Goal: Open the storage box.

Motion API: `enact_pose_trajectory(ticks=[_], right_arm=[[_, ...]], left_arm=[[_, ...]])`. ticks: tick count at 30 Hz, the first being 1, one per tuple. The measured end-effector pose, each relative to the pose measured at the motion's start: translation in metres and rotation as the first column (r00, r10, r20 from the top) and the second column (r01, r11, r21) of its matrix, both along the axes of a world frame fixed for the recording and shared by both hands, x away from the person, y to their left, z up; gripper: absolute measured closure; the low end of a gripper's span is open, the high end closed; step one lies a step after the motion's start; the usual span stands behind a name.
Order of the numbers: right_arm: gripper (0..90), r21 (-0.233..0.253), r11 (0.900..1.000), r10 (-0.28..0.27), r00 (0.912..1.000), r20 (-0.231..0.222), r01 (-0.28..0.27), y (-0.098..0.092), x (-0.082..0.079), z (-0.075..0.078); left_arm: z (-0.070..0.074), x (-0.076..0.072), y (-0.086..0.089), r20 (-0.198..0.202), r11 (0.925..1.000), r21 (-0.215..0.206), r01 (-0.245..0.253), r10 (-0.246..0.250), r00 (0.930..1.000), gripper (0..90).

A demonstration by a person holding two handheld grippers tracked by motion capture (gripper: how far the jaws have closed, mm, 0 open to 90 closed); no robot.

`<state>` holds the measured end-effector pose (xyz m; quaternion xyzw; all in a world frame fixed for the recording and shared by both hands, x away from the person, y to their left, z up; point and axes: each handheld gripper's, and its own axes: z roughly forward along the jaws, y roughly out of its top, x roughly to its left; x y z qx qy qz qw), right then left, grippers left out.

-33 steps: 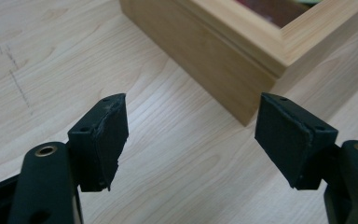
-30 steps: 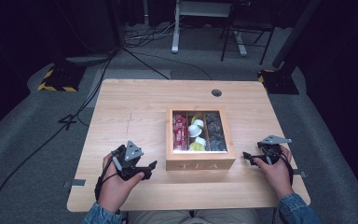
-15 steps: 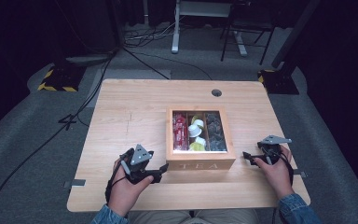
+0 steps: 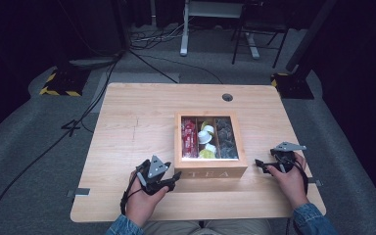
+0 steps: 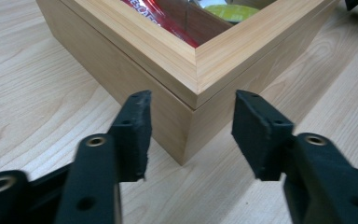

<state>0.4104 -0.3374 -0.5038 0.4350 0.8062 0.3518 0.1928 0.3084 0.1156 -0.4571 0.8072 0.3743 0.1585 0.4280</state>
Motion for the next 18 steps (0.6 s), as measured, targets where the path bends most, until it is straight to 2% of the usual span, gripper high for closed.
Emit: enact_pose_trajectory(ticks=[3, 7, 18], right_arm=[[14.2, 0.0, 1.0, 0.0, 1.0, 0.0, 0.0, 0.0, 0.0, 0.0], [14.2, 0.0, 1.0, 0.0, 1.0, 0.0, 0.0, 0.0, 0.0, 0.0], [14.2, 0.0, 1.0, 0.0, 1.0, 0.0, 0.0, 0.0, 0.0001, 0.0]], left_arm=[[-0.001, 0.0007, -0.0002, 0.003, 0.9997, 0.018, 0.015, -0.015, 0.9999, 64.3], [-0.0005, 0.0007, -0.0002, 0.004, 0.9995, 0.03, 0.014, -0.014, 0.9999, 72.1], [0.0009, 0.0, 0.0011, 0.003, 0.9992, 0.037, 0.017, -0.017, 0.9999, 77.8]])
